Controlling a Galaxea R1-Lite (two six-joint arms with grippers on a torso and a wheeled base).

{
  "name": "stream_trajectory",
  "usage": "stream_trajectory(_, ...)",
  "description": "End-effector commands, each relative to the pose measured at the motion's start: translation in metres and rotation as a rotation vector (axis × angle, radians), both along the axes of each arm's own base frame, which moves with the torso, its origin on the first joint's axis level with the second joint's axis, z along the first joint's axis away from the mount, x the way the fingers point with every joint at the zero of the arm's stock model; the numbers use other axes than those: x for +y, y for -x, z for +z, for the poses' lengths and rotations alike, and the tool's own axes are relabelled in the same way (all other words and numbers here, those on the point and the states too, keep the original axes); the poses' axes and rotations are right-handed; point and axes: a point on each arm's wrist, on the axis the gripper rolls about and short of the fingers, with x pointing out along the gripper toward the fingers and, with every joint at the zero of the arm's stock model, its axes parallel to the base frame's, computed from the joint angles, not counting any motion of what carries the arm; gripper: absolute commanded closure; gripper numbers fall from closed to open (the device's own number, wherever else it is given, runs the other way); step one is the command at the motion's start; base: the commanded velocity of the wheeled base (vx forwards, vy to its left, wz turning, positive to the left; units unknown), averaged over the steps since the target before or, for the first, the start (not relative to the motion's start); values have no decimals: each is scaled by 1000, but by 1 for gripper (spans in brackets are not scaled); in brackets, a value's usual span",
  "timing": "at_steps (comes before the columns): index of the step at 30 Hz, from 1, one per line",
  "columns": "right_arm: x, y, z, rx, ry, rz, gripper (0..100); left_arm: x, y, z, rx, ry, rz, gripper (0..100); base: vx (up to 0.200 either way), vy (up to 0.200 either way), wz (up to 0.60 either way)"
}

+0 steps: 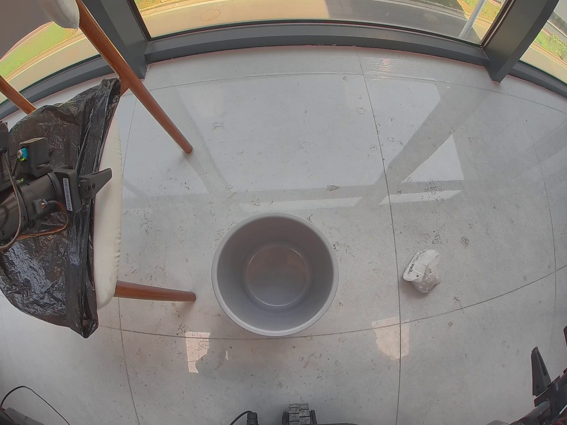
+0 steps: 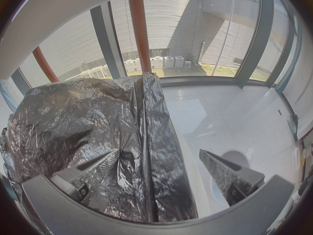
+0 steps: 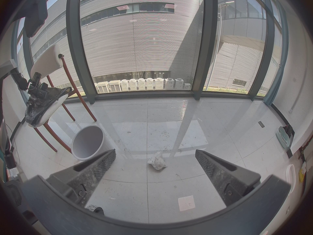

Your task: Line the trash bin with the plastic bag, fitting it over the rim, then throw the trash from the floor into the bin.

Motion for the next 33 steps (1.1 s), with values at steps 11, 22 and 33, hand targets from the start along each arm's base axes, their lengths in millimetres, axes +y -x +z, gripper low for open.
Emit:
stream_trajectory(11, 0, 0, -5, 6, 0, 0, 0, 0, -13, -11, 30, -10, 17, 100, 0, 0, 0)
stream_trajectory(22, 0, 0, -5, 6, 0, 0, 0, -1, -10, -20, 63, 3, 5, 100, 0, 0, 0)
stream_trajectory(33, 0, 0, -5, 6, 0, 0, 0, -20, 22, -10, 152, 265, -170, 100, 0, 0, 0)
